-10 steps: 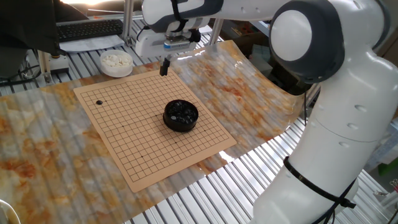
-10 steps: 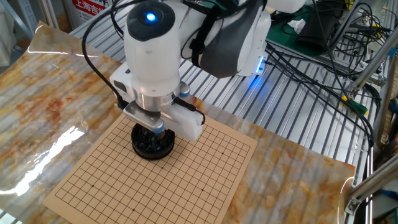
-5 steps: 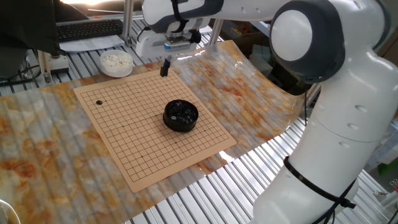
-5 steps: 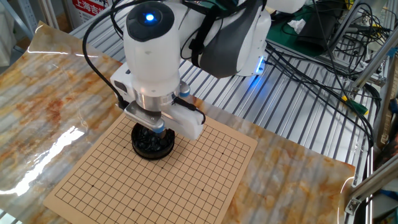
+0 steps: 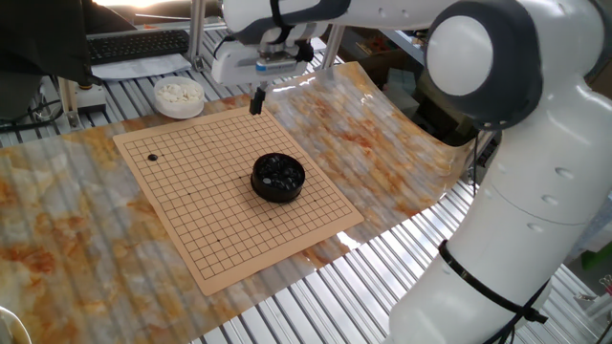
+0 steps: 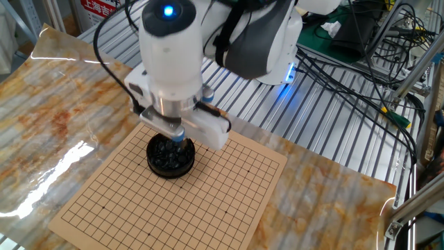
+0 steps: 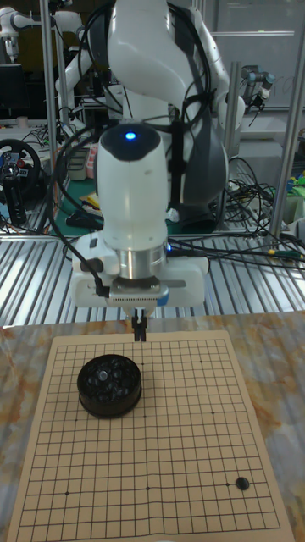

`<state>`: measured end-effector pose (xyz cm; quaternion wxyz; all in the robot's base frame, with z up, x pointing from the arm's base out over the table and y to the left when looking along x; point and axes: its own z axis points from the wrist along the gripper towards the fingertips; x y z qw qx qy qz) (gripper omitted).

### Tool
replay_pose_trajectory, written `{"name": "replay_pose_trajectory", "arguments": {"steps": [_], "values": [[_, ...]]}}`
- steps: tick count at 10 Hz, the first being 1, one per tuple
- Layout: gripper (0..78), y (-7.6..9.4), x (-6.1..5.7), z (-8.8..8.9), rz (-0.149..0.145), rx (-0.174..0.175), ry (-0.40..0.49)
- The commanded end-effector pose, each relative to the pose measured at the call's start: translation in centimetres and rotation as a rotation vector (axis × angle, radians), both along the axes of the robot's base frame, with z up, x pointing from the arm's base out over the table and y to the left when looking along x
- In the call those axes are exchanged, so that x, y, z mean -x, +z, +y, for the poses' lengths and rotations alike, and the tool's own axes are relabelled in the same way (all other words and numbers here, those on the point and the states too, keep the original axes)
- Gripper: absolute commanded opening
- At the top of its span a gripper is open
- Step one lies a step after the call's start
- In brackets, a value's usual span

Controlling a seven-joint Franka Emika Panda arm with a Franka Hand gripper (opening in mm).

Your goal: Play the first move as black on the 3-4 point in the upper right corner of the Go board

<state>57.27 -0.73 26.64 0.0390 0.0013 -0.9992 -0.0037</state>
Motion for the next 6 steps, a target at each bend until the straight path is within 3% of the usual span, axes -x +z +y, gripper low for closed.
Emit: {"name": "replay_pose_trajectory", "arguments": {"steps": [1,3,5,6], "values": [[1.4,0.45,0.18,0.05,-0.004,0.047,0.002],[1.4,0.45,0.18,0.05,-0.011,0.047,0.0],[1.4,0.45,0.18,0.05,0.011,0.03,0.008],[1.4,0.45,0.18,0.05,0.009,0.021,0.008]]}}
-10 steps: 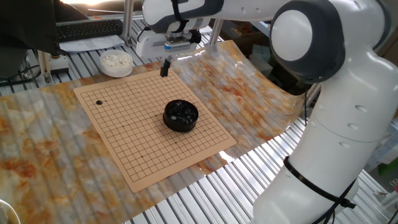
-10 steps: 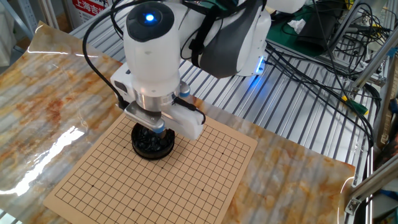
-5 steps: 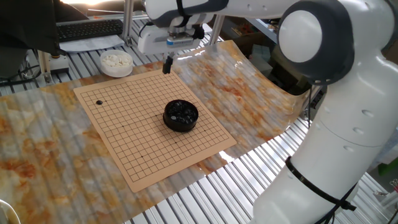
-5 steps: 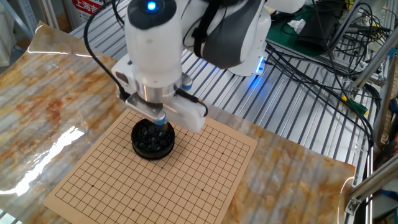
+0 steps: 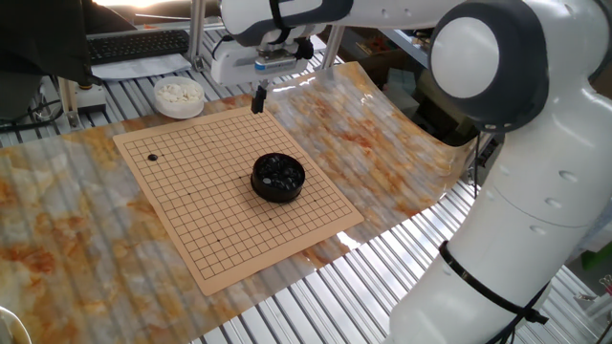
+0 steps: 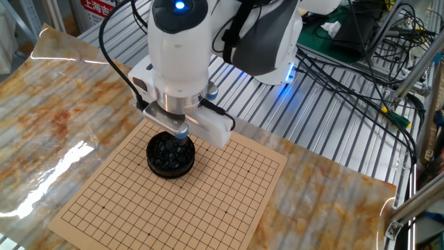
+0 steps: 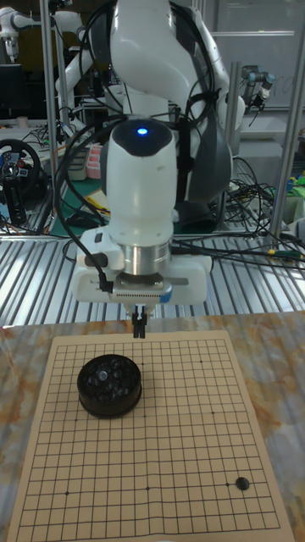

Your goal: Play the first move as black on the 3-4 point in the upper right corner of the Go board

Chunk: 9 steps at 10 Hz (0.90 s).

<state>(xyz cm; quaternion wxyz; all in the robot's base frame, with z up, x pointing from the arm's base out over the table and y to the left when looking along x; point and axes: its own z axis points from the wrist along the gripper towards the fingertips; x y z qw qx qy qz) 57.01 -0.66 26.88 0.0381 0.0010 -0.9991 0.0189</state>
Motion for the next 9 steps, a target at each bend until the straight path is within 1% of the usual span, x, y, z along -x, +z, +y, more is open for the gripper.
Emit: {"name": "replay_pose_trajectory", "arguments": {"steps": [1,2,5,6,7,8,9], "values": [[1.4,0.2,-0.1,0.0,0.009,-0.025,0.005],[1.4,0.2,-0.1,0.0,-0.062,-0.026,-0.009],[1.4,0.2,-0.1,0.0,-0.063,-0.016,-0.01],[1.4,2.0,0.1,-0.2,-0.055,-0.017,-0.006],[1.4,3.2,0.3,-0.4,-0.055,-0.018,-0.012],[1.4,4.1,0.6,-0.6,-0.064,-0.019,-0.016],[1.4,5.0,0.8,-0.8,-0.065,-0.02,-0.017]]}}
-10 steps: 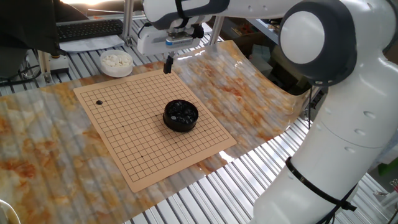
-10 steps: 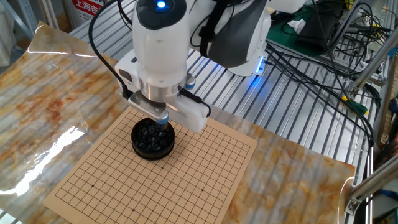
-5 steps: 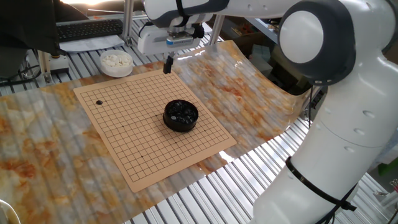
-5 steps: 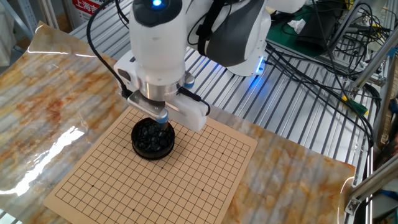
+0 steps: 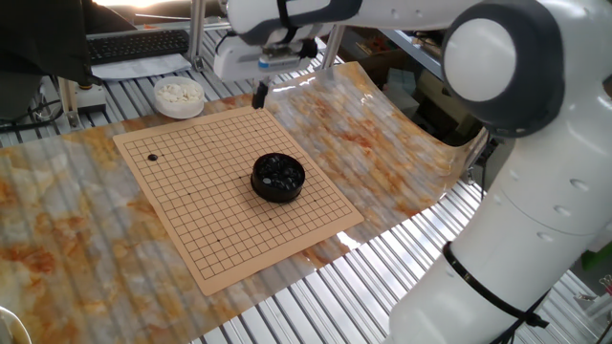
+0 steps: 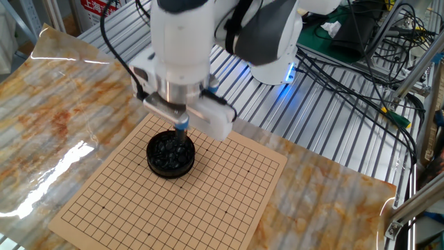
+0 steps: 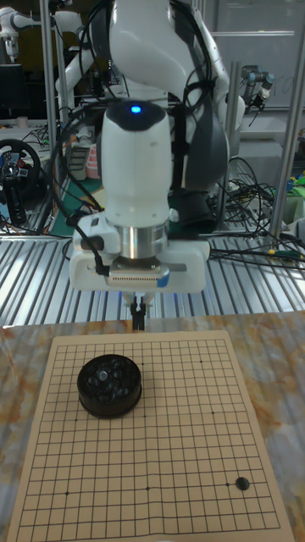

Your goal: Play the first move as black on the 3-4 point in the upper right corner of the Go board

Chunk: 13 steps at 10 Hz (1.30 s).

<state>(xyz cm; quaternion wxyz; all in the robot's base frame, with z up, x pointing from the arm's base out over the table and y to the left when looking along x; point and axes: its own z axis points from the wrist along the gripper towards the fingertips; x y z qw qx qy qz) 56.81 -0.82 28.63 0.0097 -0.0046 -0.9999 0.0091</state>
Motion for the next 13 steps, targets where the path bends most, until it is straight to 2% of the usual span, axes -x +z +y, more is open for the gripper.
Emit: {"name": "replay_pose_trajectory", "arguments": {"steps": [1,4,6,7,8,10,12,13], "values": [[1.4,4.3,0.9,-0.9,-0.001,-0.002,-0.008],[1.4,6.9,1.9,-1.8,0.03,-0.01,-0.014],[1.4,7.3,2.1,-2.0,0.044,-0.034,-0.028],[1.4,7.3,2.1,-2.0,0.044,-0.034,-0.028],[1.4,8.3,2.6,-2.4,0.064,-0.027,-0.03],[1.4,8.5,3.0,-2.5,0.08,-0.022,-0.029],[1.4,8.4,3.5,-2.4,0.082,-0.012,-0.028],[1.4,8.5,4.1,-2.4,0.073,-0.01,-0.032]]}}
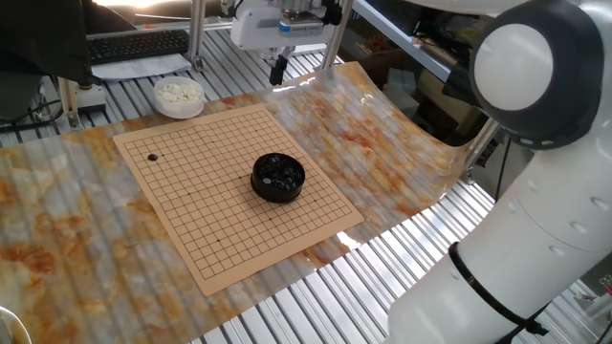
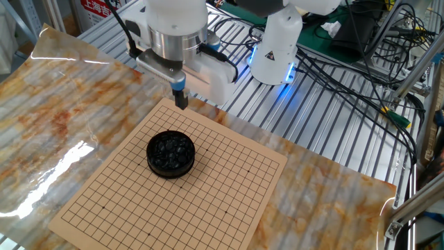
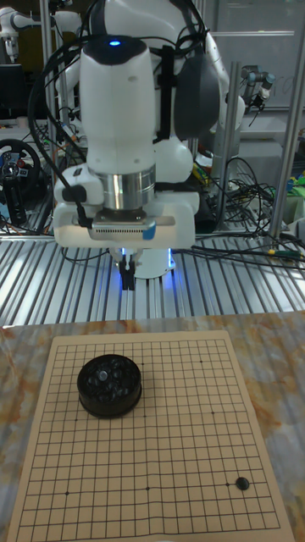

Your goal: Play the first move as black on the 3-4 point in the upper right corner of the Go board

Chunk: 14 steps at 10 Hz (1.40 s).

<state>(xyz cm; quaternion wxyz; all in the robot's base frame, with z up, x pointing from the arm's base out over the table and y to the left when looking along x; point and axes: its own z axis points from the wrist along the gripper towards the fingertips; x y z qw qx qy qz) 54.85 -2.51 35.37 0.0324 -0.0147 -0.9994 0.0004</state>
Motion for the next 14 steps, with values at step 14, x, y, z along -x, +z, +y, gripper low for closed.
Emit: {"name": "replay_pose_trajectory", "arguments": {"steps": [14], "values": [[1.4,0.6,4.8,-0.3,-0.01,0.019,-0.017]]}}
